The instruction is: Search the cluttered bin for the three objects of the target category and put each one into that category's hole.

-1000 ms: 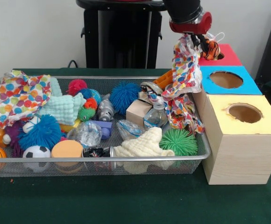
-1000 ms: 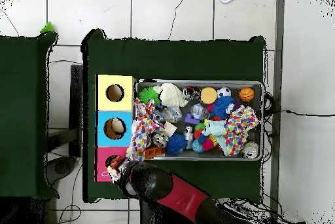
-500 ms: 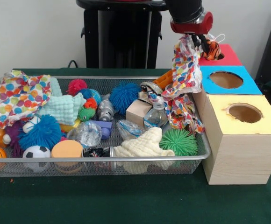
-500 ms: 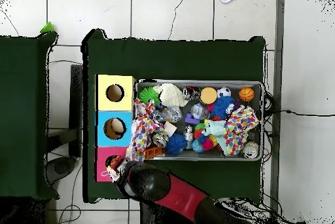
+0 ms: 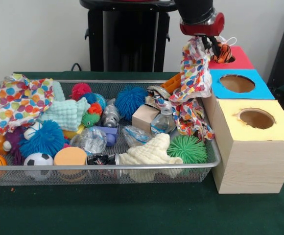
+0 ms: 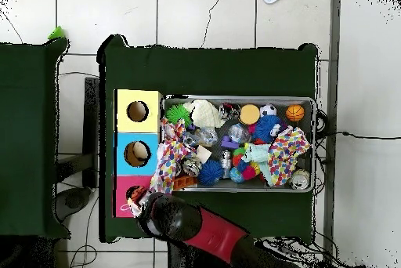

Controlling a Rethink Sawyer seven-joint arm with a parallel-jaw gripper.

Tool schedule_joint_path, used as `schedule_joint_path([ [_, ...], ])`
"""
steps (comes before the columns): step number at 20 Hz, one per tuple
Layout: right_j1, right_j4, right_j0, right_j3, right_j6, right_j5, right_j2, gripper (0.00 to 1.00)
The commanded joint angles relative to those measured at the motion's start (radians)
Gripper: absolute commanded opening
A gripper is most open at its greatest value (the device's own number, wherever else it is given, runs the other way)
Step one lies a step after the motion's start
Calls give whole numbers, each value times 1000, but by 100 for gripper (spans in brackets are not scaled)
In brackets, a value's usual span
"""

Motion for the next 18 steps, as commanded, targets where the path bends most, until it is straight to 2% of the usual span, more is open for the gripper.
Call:
schedule_joint_path([
  [1, 299, 12, 126, -116, 318, -299, -79, 0],
  [6, 308, 32, 196, -148, 356, -339, -144, 0],
  [9, 279, 66, 286, -169, 357, -323, -229, 0],
  [13, 262, 93, 372, -206, 351, -231, -312, 0],
  [15, 266, 93, 402, -224, 368, -225, -344, 0],
  [18, 275, 116, 492, -267, 371, -202, -440, 0],
])
